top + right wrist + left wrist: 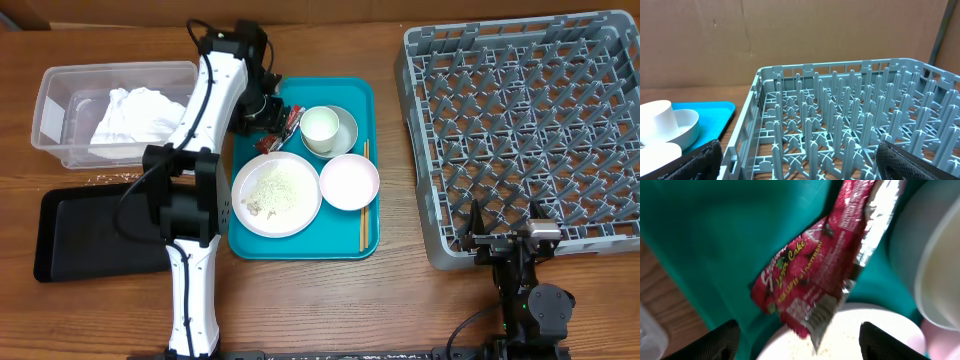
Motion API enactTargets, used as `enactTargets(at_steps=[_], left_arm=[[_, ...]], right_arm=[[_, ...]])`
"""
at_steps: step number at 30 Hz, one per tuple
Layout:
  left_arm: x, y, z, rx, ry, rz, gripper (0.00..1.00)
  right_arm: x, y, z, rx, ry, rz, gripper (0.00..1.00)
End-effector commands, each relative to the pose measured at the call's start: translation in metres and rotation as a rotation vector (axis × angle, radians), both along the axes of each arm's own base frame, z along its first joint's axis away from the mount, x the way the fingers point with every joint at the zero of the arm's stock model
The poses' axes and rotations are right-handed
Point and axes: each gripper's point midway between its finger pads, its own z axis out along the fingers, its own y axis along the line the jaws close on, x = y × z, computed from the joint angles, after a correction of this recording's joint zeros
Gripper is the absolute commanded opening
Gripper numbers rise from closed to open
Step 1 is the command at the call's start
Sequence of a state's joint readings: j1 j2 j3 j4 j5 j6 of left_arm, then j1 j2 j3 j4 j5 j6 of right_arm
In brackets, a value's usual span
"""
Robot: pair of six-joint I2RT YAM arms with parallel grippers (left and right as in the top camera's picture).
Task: Sort waste into correct bins and load items into the dishwasher
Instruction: 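Move the left gripper back to the tray and grasp the red wrapper, then carry the red wrapper left and drop it into the clear bin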
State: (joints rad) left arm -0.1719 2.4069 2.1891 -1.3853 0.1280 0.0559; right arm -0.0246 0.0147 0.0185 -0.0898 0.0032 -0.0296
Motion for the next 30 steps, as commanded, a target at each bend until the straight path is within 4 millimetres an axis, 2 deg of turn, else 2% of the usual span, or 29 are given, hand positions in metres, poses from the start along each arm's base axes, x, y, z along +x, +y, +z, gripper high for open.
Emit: enactTargets(at_steps=[1, 9, 13, 16, 20, 23, 26, 30], left_arm=[[-0.004, -0.006, -0.014, -0.015, 0.017, -0.035, 0.78], [0.002, -0.003, -0.027, 0.012, -0.017, -0.091, 0.76], [0.007, -0.002, -0.028, 0.023, -0.040, -0.079, 0.53], [0.009, -0.002, -0.028, 0.023, -0.047, -0.066, 0.41], [0.012, -0.002, -0.026, 0.022, -0.055, -0.036, 0.06], [0.016, -0.002, -0.019, 0.021, -0.061, 0.037, 0.04], [0.027, 0.001, -0.003, 0.013, -0.095, 0.109, 0.04], [0.050, 0.008, 0.038, -0.020, -0.178, 0.231, 0.04]], right_arm=[[0.000, 0.000, -0.001, 0.003, -0.007, 0.001, 1.00], [0.000, 0.000, -0.001, 0.003, -0.007, 0.001, 1.00], [0.000, 0.000, -0.001, 0.003, -0.007, 0.001, 1.00], [0.000, 0.000, -0.001, 0.003, -0.007, 0.001, 1.00], [0.000, 0.000, -0.001, 0.003, -0.007, 0.001, 1.00], [0.000, 0.000, -0.001, 0.003, -0.007, 0.001, 1.00], [0.000, 0.000, -0.001, 0.003, -0.007, 0.001, 1.00], [0.000, 0.000, -0.001, 0.003, -0.007, 0.001, 1.00]])
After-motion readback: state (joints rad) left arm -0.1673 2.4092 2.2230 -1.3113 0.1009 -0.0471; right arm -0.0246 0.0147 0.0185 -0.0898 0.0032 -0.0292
